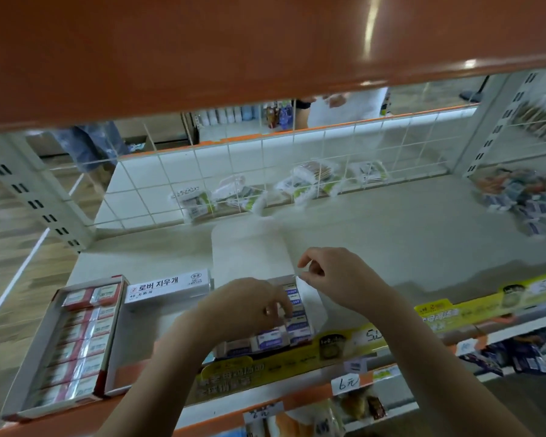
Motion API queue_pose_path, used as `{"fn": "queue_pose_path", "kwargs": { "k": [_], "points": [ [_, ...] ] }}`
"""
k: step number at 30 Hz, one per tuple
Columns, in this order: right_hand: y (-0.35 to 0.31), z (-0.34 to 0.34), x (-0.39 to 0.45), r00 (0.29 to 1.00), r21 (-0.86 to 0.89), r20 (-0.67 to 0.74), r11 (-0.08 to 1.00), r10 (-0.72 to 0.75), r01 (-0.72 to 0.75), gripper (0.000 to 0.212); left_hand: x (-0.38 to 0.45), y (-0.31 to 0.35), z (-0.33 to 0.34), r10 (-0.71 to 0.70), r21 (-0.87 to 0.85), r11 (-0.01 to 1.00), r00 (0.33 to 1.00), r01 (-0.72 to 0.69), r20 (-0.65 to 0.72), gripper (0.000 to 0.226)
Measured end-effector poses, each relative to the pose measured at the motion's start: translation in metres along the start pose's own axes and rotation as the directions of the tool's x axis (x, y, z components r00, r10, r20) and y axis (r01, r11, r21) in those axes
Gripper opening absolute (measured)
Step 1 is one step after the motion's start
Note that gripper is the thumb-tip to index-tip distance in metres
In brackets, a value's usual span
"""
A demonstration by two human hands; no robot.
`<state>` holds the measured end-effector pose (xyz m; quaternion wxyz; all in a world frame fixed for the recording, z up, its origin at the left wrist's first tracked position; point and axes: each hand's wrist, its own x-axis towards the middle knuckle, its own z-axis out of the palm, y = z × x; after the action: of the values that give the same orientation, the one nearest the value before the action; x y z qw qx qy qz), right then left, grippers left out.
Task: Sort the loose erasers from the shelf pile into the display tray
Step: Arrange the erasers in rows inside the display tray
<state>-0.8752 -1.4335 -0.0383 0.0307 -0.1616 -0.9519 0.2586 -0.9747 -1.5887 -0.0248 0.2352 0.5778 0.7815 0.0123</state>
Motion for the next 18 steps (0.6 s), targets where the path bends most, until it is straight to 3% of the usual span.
{"fn": "queue_pose_path", "kwargs": {
  "k": [3, 6, 9, 14, 18],
  "points": [
    [0.011, -0.015, 0.003, 0.998, -0.030, -0.068, 1.000, -0.004, 0.001, 0.024, 0.015, 0.014, -0.022, 0.010, 0.090, 0.996, 0.988, 0.004, -0.157, 0.024],
    [0.036, -0.036, 0.004, 0.990, -0.102, -0.132, 0.993, 0.043, -0.057, 0.025, 0.045, 0.039, -0.042, 0.057, 0.159, 0.987, 0.928, 0.002, -0.367, 0.025],
    [0.074, -0.059, -0.002, 0.976, -0.193, -0.192, 0.971, 0.103, -0.140, 0.030, 0.093, 0.073, -0.052, 0.145, 0.249, 0.968, 0.883, -0.033, -0.447, 0.031],
    [0.159, -0.100, -0.028, 0.933, -0.292, -0.253, 0.900, 0.255, -0.325, 0.040, 0.181, 0.138, -0.048, 0.249, 0.411, 0.907, 0.903, -0.091, -0.351, 0.045],
    [0.227, -0.131, -0.057, 0.875, -0.296, -0.250, 0.828, 0.414, -0.476, 0.043, 0.248, 0.193, -0.034, 0.260, 0.417, 0.897, 0.937, -0.144, -0.235, 0.050]
  ]
}}
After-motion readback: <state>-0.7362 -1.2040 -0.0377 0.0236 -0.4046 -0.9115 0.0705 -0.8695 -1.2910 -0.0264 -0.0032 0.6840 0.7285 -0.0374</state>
